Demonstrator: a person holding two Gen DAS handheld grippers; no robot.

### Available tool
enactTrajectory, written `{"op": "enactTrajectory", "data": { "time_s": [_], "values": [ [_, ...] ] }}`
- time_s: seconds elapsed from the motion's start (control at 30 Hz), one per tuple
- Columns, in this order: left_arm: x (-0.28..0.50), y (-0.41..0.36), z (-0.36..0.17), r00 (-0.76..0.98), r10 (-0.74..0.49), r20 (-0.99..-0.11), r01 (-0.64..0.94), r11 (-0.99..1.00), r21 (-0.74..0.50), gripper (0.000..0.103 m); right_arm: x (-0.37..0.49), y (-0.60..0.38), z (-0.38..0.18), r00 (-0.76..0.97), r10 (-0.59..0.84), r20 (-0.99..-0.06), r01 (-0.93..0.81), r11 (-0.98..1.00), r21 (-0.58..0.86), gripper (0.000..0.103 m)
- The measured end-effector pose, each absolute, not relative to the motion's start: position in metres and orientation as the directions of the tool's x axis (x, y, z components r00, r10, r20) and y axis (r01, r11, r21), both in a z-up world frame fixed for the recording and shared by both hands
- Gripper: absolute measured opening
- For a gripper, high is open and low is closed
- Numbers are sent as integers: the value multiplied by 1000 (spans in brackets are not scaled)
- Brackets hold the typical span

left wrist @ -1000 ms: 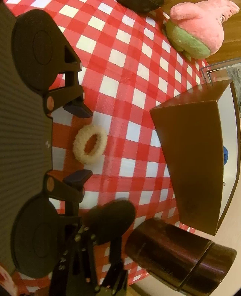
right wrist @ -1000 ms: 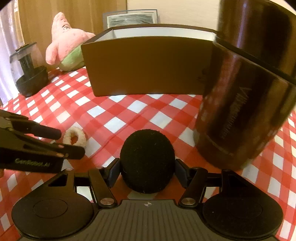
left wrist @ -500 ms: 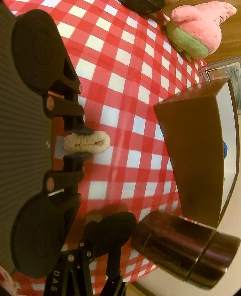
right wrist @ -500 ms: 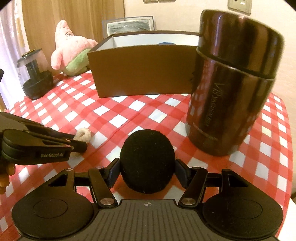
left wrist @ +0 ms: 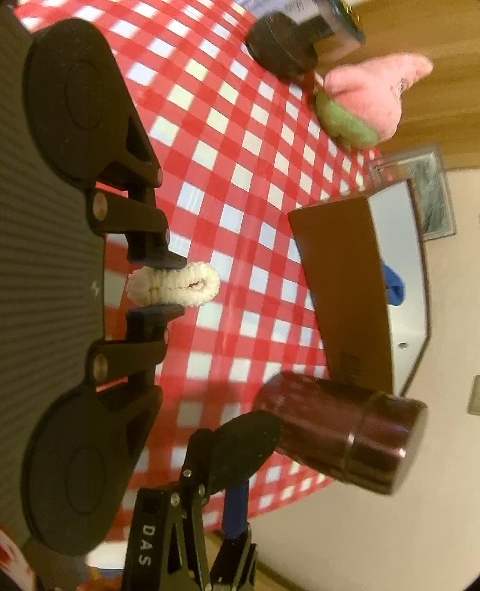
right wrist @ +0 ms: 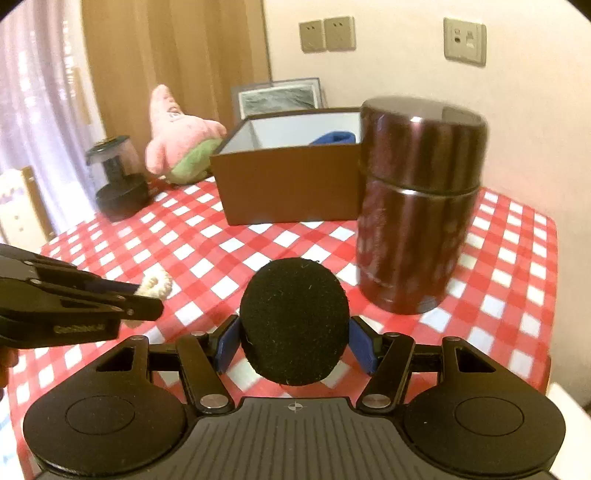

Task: Organize soft objects
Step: 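Grasp the cream hair tie with the left gripper while the right gripper grasps the black sponge, then lift the hair tie and black sponge with both grippers and carry them over the box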

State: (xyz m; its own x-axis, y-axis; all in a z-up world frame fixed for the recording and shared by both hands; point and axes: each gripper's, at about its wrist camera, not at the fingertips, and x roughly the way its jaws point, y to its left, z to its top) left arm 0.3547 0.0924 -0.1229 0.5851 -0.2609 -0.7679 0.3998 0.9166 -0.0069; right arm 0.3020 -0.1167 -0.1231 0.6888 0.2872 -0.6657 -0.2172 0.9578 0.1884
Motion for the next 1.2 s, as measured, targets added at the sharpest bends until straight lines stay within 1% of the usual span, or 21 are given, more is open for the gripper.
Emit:
{"op": "enactTrajectory", "data": {
  "time_s": [0.3,0.53,0.83,1.2],
  "values": [
    [282,37,-90,678,-192,-709,265,964,-8,18,272,-189,-108,686,365,-630,-340,926,165,62],
    [248,1,-72,699,-165,-696,221,975,-10,18,257,-232,-96,688,373,-622,-357,921,156,62],
    [254,-19,-56,705,-199,-681,260,966,-14,18,258,-257,-80,705,338,-623,-322,936,142,62],
    [281,-21,-46,693,-257,-673,337,942,-13,18,270,-266,-64,741,267,-617,-243,962,125,62]
  ]
}}
